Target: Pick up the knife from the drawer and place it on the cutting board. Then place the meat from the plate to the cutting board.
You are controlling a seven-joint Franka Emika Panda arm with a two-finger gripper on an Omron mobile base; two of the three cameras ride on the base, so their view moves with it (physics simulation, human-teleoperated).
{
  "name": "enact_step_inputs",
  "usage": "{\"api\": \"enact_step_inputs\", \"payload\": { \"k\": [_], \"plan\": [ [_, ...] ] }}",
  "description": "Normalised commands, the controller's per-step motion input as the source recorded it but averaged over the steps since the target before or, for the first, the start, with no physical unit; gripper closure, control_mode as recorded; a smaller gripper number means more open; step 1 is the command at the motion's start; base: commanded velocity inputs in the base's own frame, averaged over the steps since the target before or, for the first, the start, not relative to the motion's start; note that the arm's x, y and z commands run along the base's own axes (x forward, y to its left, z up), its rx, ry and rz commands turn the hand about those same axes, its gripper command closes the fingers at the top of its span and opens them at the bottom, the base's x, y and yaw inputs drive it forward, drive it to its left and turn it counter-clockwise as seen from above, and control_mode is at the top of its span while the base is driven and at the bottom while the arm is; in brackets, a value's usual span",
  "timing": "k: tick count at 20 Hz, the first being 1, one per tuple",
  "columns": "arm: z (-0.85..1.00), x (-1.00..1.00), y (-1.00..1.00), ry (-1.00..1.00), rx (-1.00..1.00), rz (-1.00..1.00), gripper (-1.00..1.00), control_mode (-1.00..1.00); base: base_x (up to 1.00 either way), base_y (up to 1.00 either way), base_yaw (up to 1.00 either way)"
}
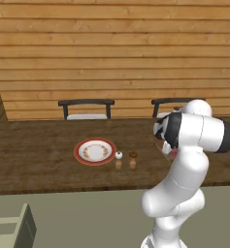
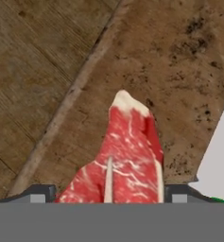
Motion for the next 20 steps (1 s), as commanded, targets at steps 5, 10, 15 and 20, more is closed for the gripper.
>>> {"api": "enact_step_inputs", "payload": {
  "k": [5, 10, 15, 20],
  "plan": [
    [0.24, 0.00, -0.01, 0.00, 0.00, 0.00, -1.00, -1.00, 0.00, 0.00, 0.00],
    [0.32, -0.05, -0.02, 0.00, 0.00, -0.02, -1.00, -1.00, 0.00, 0.00, 0.00],
    [0.59, -0.33, 0.00, -0.01, 0.01, -0.03, -1.00, -1.00, 0.00, 0.00, 0.00],
    [0.74, -0.51, 0.00, -0.05, 0.03, -0.03, -1.00, -1.00, 0.00, 0.00, 0.00]
  ]
}}
